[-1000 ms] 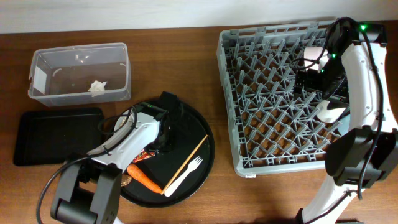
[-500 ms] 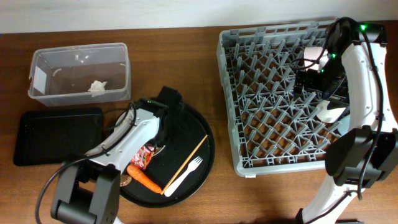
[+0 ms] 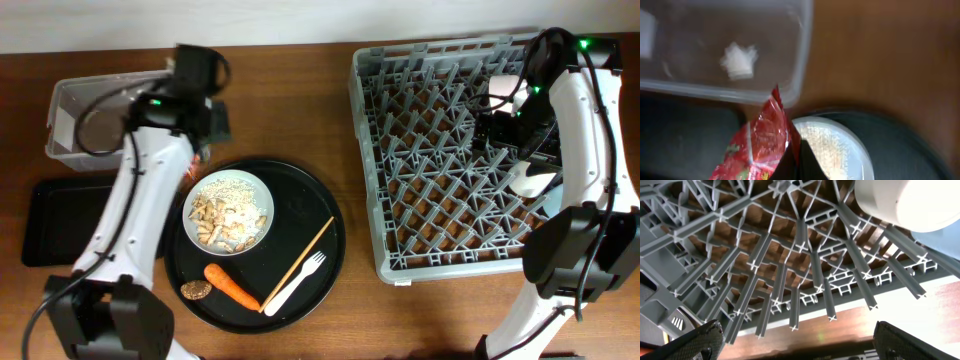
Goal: Sort waste into correct bins and load items into the dishwasher rack
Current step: 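Carry red wrapper with left gripper and drop it into clear bin, then move left gripper to the white plate and grasp its rim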
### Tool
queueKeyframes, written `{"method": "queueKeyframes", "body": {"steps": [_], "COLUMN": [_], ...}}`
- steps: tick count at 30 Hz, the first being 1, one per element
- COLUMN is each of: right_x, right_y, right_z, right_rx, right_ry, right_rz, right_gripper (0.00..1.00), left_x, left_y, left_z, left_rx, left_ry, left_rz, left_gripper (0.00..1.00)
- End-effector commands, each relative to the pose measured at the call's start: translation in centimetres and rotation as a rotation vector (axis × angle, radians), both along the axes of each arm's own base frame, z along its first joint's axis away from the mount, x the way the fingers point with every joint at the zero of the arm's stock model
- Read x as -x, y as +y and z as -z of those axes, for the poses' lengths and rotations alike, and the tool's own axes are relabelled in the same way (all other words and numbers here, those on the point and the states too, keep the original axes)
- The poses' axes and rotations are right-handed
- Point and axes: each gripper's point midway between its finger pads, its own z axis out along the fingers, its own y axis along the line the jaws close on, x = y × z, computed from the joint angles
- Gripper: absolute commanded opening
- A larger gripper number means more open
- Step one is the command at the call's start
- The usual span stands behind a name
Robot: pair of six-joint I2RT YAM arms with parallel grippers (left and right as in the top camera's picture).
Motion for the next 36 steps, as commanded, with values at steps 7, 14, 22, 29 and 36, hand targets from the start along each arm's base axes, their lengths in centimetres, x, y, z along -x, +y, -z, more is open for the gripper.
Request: {"method": "queueKeyframes", "body": {"steps": [7,14,22,29,36], "right_x": [0.3,0.3,0.3,0.3,0.7], "right_y": [0.0,0.0,0.0,0.0,0.0], "right_z": [-0.7,-0.7,-0.7,-0.7,-0.3], "right_rx": [0.007,0.007,0.007,0.007,0.004], "right_ry": [-0.015,-0.015,-0.015,-0.015,0.004], "right_rz": [0.001,0.001,0.001,0.000,0.000], "right_gripper": [0.99,0.99,0.99,0.99,0.99], "left_x": [-7.7,-10.8,-11.2,-8.3,0.4], "left_y": [7.2,9.2,9.6,4.4,-5.9], "left_z": [-2.6,0.9,-1.2,-1.1,-1.3], "left_rx": [0.010,0.005,0.008,0.166,0.237], "left_ry": [-0.308,-0.328,-0.357,-0.211,0.054], "left_rz": [-0.152,-0.187,-0.177,-0.029,0.188], "left_gripper": [0.01,0.70,0.83,0.80,0.83]}}
